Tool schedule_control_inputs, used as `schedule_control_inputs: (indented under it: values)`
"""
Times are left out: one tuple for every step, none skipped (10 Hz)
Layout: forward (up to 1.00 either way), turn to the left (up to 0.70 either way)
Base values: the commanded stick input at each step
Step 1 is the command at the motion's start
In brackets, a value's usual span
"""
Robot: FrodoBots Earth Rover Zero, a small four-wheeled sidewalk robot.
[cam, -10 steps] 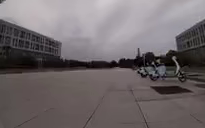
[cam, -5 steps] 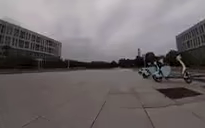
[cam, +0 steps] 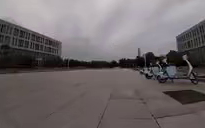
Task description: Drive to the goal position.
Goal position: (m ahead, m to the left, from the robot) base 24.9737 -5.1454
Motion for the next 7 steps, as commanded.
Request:
schedule_control_inputs:
  values:
    - [0.70,0.00]
    - [0.70,0.00]
    - [0.70,0.00]
    - [0.70,0.00]
    - [0.70,0.00]
    - [0.70,0.00]
    - [0.70,0.00]
